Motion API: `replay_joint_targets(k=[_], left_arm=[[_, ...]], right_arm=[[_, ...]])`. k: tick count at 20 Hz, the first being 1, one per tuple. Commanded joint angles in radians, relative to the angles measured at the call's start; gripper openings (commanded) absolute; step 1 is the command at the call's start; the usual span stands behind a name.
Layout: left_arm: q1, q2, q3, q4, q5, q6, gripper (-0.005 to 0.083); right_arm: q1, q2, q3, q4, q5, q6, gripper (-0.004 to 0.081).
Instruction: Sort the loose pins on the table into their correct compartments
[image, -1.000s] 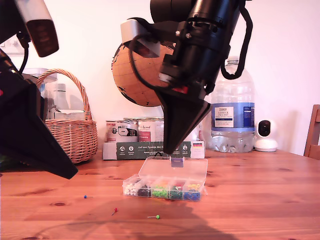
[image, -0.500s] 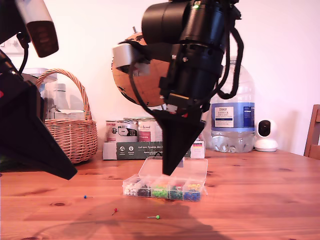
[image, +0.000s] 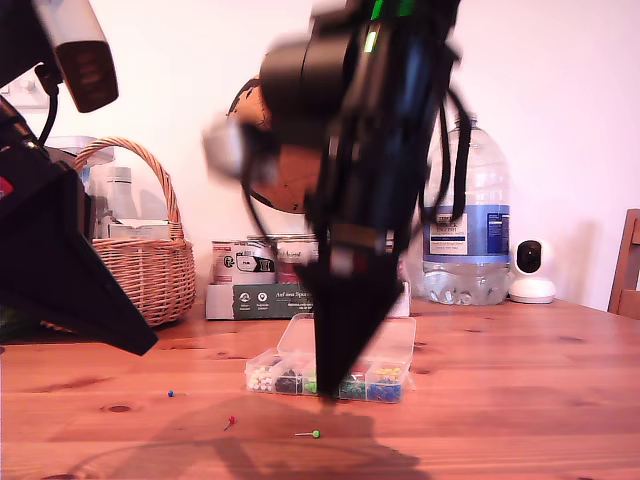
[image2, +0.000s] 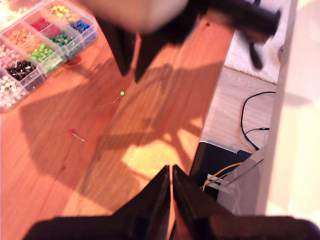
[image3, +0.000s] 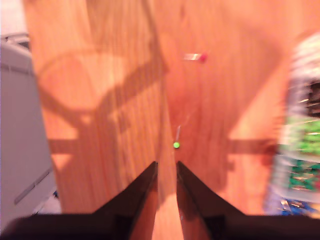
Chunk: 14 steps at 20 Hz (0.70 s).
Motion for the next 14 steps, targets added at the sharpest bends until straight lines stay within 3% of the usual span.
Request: replay_joint_targets(k=[1, 14], left_arm=[[-0.002, 0.003, 0.006, 0.012, 0.0, 0.004, -0.0023], [-0.002, 0.003, 0.006, 0.037, -0.004, -0.005, -0.0023]], right_arm=[[0.008, 0.0, -0.008, 0.014, -0.007, -0.002, 0.0133], [0.008, 0.016, -0.008, 0.057, -0.007, -0.003, 0.0142]])
